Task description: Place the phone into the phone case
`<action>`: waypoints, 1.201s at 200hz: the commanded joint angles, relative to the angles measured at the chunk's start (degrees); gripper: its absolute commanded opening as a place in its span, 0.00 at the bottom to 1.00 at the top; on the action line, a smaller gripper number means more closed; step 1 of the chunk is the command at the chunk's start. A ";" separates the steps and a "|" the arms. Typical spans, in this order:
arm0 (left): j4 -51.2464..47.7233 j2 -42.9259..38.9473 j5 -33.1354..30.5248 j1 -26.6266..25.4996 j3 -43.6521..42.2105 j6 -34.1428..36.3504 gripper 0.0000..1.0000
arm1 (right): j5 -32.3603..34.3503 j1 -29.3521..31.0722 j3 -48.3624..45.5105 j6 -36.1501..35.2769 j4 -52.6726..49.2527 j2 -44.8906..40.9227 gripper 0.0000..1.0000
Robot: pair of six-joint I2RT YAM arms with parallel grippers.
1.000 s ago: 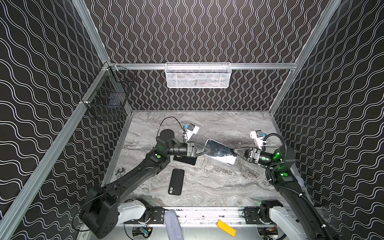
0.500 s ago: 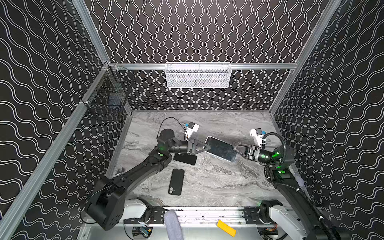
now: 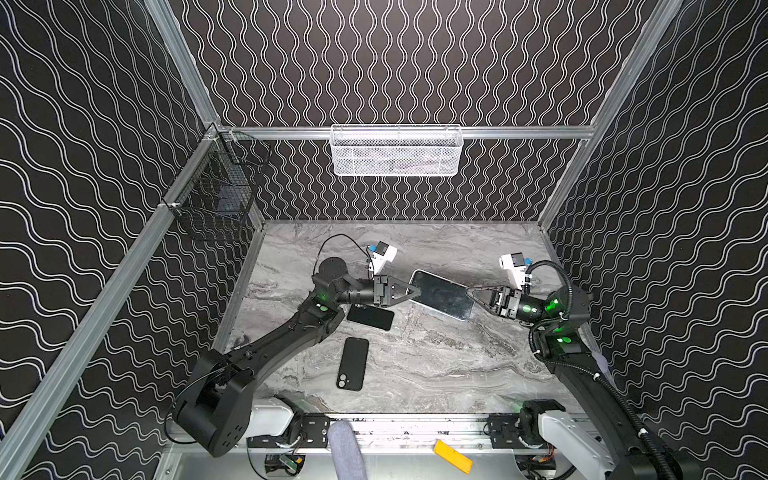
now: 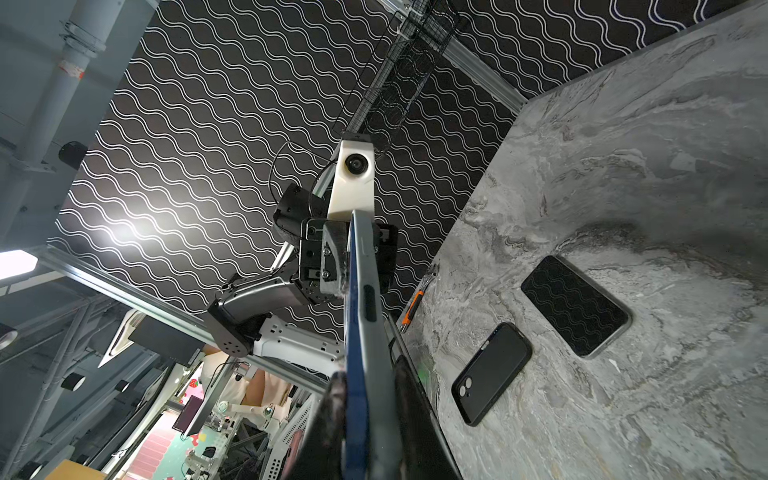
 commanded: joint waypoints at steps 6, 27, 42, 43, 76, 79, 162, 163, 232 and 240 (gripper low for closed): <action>1.44 0.36 -1.12 0.19 0.41 1.07 0.00 | 1.44 0.06 1.75 -4.99 -5.36 -0.34 0.04; 0.94 0.51 -1.10 0.11 0.50 1.66 0.00 | 2.13 0.06 2.78 -6.80 -8.57 -0.55 0.00; 1.42 0.85 -1.03 0.24 0.57 1.43 0.00 | 2.42 0.05 3.10 -6.79 -9.13 -0.50 0.00; 1.42 0.85 -1.03 0.26 0.57 1.43 0.00 | 2.41 0.06 3.13 -6.83 -9.19 -0.49 0.00; 1.89 1.29 -1.45 0.22 0.73 1.39 0.00 | 4.13 0.06 4.58 -9.72 -14.48 -0.17 0.00; 1.93 1.30 -1.48 0.28 0.69 1.39 0.00 | 4.29 0.06 4.76 -10.15 -15.22 -0.14 0.00; 0.91 0.90 -2.31 0.16 1.64 2.09 0.00 | 22.33 0.05 11.80 -23.62 -40.56 1.77 0.00; 0.81 0.92 -2.34 0.18 1.68 2.11 0.00 | 22.47 0.05 11.87 -23.64 -40.64 1.74 0.00; 5.31 1.50 -4.25 0.16 0.41 -0.81 0.00 | 29.08 -0.03 13.57 -23.69 -43.71 2.28 0.04; 7.84 2.02 -4.53 0.17 0.14 -2.33 0.00 | 26.95 -0.02 13.23 -23.16 -42.06 2.37 0.12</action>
